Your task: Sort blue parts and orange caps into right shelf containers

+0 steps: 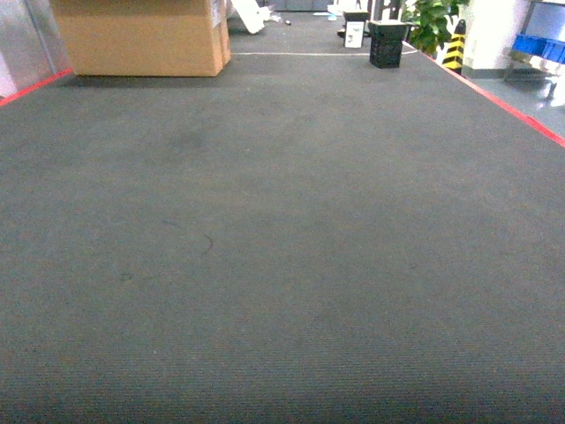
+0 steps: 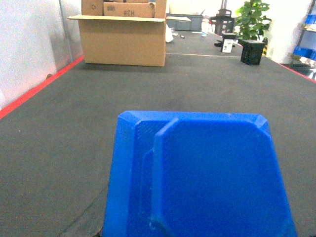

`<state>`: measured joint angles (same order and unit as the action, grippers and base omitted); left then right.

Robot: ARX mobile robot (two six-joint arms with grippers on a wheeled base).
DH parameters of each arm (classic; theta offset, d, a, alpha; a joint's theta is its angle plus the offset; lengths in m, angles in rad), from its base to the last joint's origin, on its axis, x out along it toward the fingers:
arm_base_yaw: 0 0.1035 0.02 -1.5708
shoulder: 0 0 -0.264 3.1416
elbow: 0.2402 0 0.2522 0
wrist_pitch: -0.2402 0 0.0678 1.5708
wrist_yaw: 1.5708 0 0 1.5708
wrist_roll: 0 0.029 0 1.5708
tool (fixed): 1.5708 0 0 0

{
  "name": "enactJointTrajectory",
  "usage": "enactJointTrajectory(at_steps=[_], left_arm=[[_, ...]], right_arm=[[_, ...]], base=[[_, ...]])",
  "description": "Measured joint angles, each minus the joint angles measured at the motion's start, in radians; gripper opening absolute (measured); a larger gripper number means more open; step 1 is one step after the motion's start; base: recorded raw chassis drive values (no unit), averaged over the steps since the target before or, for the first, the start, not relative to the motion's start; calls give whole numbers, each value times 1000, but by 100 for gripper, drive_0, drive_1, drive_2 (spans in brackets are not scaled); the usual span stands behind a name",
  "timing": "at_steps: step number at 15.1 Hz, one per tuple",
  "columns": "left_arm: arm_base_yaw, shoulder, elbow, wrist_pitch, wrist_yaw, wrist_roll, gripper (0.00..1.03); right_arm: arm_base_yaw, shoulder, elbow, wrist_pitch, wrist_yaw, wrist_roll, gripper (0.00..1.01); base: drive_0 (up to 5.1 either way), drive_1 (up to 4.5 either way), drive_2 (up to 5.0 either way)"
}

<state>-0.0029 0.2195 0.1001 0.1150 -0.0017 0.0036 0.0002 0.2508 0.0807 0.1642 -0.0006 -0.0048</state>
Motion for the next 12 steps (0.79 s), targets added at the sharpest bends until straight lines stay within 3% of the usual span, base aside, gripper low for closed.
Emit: enactJointTrajectory(at_steps=[2,4,8,12], left_arm=[[1,-23,-17,-10,1,0,43],[1,-164,-44,-137,2,0,43],[1,-169,-48,-125,1,0,43],[1,-208,-90,-130,1,0,43]], right_arm=[[0,-28,-19,-12,0,0,46],[0,-53,-29,-24,0,0,46],[0,-210,-49,-179,0,0,46],[0,-246,-67,-171,0,0,46]], base=[[0,0,0],[0,0,0],[0,0,0],[0,0,0]])
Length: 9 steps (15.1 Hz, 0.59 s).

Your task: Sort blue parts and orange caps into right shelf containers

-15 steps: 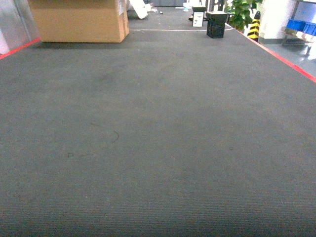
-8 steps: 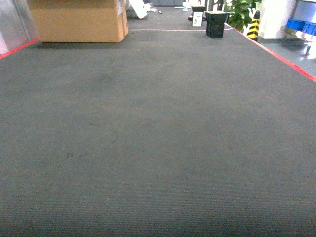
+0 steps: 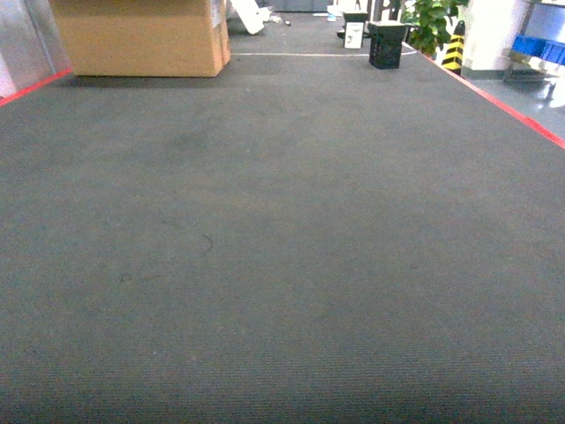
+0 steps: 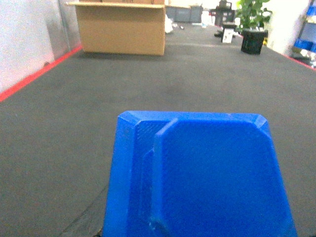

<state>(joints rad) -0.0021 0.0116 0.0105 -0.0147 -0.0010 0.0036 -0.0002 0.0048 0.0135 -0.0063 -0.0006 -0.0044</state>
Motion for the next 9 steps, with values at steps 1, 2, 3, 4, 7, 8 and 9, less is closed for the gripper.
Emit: enactJointTrajectory(at_steps=[1,2,3,4,7,8,9], left_arm=[[0,-3,0,18,0,0,43],[0,-3,0,4,2,0,43],[0,-3,0,8,1,0,43],[0,-3,0,7,-1,0,43],[0,-3,0,8,0,0,43],[0,-3,0,8,0,0,43],[0,-3,0,8,0,0,43]], right_arm=[[0,0,0,1,0,0,46],[0,0,0,0,0,0,46],[0,0,0,0,0,0,45],[0,0,0,0,0,0,45],[0,0,0,0,0,0,45],[0,0,0,0,0,0,45],[0,0,0,0,0,0,45]], base=[[0,0,0],[0,0,0],[0,0,0],[0,0,0],[0,0,0],[0,0,0],[0,0,0]])
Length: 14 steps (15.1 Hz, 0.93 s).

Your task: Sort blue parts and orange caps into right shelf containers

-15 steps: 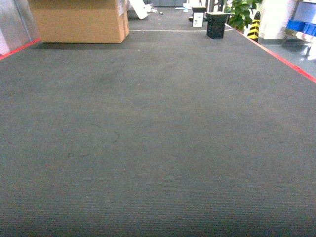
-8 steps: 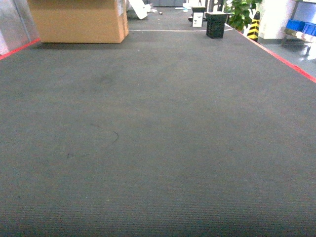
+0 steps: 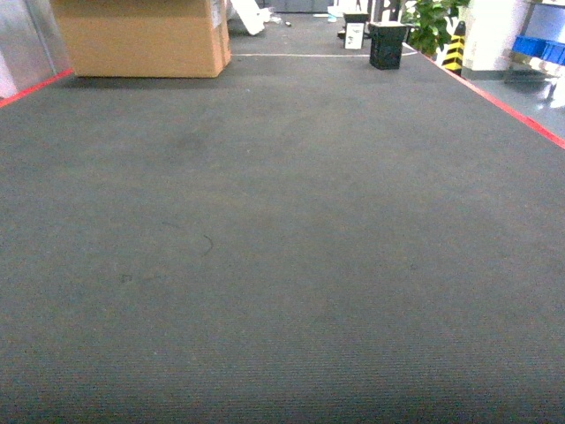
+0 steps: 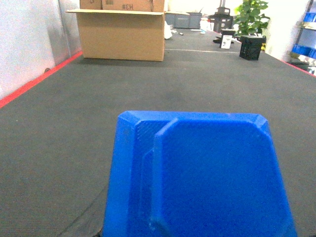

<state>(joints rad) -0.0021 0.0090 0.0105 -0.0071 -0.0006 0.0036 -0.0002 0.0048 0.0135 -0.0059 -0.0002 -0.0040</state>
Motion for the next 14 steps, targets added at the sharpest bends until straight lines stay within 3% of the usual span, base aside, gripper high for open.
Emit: enactJointTrajectory(at_steps=[14], left_arm=[[2,0,0,0,0,0,43]], right_arm=[[0,0,0,0,0,0,45]], base=[[-152,-152,-152]])
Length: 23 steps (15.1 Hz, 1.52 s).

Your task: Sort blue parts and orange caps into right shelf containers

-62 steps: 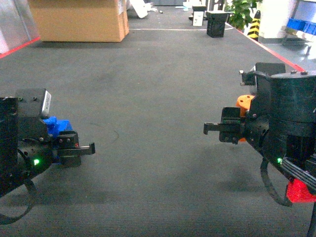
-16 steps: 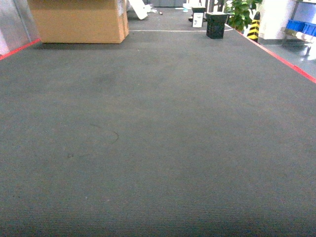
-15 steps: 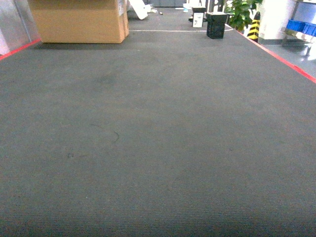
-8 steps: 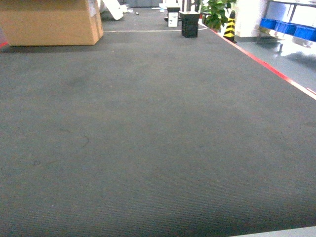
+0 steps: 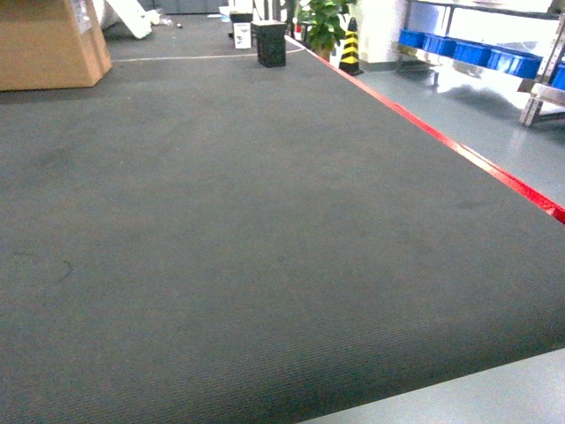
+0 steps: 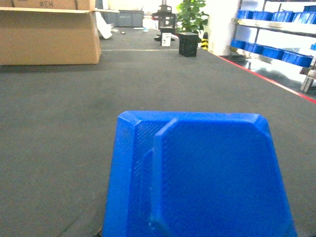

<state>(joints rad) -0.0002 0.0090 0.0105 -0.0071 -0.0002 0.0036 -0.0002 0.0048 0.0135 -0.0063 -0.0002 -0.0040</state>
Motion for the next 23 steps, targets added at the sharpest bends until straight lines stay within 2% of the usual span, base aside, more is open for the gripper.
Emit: enactJointTrajectory(at_steps=[23], left_arm=[[0,0,0,0,0,0,43]], right_arm=[[0,0,0,0,0,0,45]], base=[[-159,-159,-159]])
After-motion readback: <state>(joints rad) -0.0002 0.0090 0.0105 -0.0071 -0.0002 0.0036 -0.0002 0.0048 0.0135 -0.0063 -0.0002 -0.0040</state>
